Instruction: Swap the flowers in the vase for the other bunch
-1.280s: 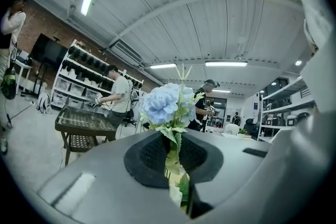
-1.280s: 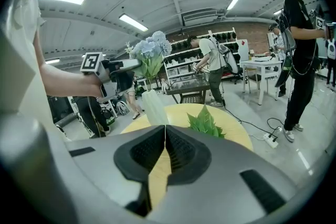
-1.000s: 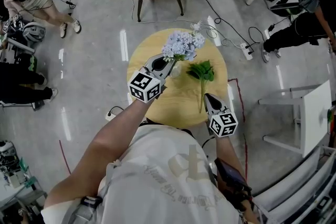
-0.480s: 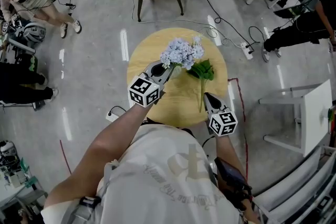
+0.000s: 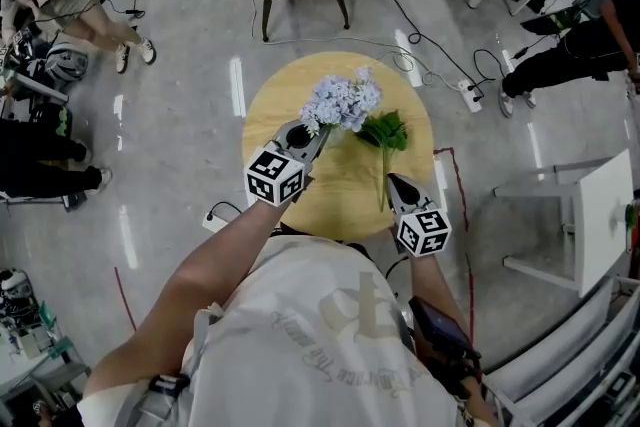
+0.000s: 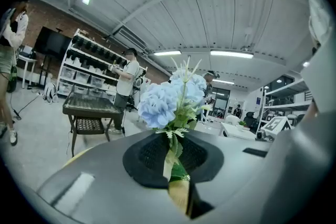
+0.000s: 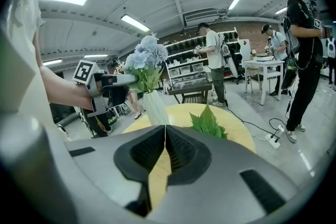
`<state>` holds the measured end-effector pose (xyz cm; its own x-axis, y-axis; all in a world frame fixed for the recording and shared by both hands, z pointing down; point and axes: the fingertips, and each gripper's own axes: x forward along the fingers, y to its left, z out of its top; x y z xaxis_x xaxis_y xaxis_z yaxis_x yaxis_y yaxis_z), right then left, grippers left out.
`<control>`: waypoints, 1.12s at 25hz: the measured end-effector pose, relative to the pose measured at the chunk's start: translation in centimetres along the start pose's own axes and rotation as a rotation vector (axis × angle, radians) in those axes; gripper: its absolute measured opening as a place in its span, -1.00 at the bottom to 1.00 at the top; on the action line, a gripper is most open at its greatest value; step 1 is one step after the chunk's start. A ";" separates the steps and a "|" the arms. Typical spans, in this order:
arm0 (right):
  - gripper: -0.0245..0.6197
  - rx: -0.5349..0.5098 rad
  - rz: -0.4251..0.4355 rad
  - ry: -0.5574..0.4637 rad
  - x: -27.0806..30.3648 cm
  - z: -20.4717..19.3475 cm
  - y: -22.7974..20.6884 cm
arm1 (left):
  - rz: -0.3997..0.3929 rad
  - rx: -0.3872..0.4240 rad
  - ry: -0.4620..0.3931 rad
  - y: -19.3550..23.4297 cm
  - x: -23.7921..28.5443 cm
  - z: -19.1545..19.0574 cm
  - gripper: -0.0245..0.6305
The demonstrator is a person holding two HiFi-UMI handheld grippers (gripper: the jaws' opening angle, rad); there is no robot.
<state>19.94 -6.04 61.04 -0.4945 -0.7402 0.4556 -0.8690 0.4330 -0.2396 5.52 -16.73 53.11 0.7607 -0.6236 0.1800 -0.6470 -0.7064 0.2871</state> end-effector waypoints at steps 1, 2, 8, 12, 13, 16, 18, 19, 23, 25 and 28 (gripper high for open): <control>-0.90 0.000 0.000 -0.001 -0.1 0.0 0.0 | 0.002 0.001 0.006 0.0 0.0 -0.1 -0.85; -0.90 0.000 -0.001 -0.002 -0.1 0.0 0.0 | 0.001 0.003 0.012 0.0 0.0 -0.2 -0.85; -0.90 0.000 -0.002 -0.002 0.1 0.1 0.1 | -0.008 0.019 0.034 -0.1 -0.3 -0.6 -0.85; -0.90 0.002 -0.001 -0.002 0.3 -0.1 0.1 | -0.019 0.042 0.056 -0.3 0.0 -0.9 -0.82; -0.90 0.003 -0.001 -0.002 0.4 -0.1 0.1 | -0.021 0.053 0.064 -0.4 0.0 -0.9 -0.76; -0.90 0.005 -0.003 -0.001 0.4 -0.1 0.1 | -0.029 0.087 0.088 -0.7 0.0 -1.3 -0.58; -0.90 0.006 -0.004 0.000 0.4 -0.2 0.2 | -0.034 0.094 0.096 -0.9 -0.1 -1.5 -0.56; -0.90 0.006 -0.004 0.000 0.4 -0.3 0.2 | -0.035 0.095 0.099 -0.9 -0.2 -1.7 -0.54; -0.90 0.007 -0.006 0.004 0.5 -0.3 0.5 | -0.047 0.113 0.111 -1.3 -0.5 -1.8 -0.41; -0.90 0.007 -0.006 0.006 0.5 -0.3 0.5 | -0.048 0.121 0.113 -1.3 -0.6 -1.8 -0.35; -0.90 0.005 -0.005 0.005 0.6 -0.1 0.6 | -0.046 0.124 0.117 -1.3 -0.6 -1.8 -0.28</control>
<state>19.10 -6.13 61.24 -0.4897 -0.7399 0.4613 -0.8717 0.4264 -0.2414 6.04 -14.85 54.28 0.7858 -0.5516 0.2798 -0.6073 -0.7738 0.1801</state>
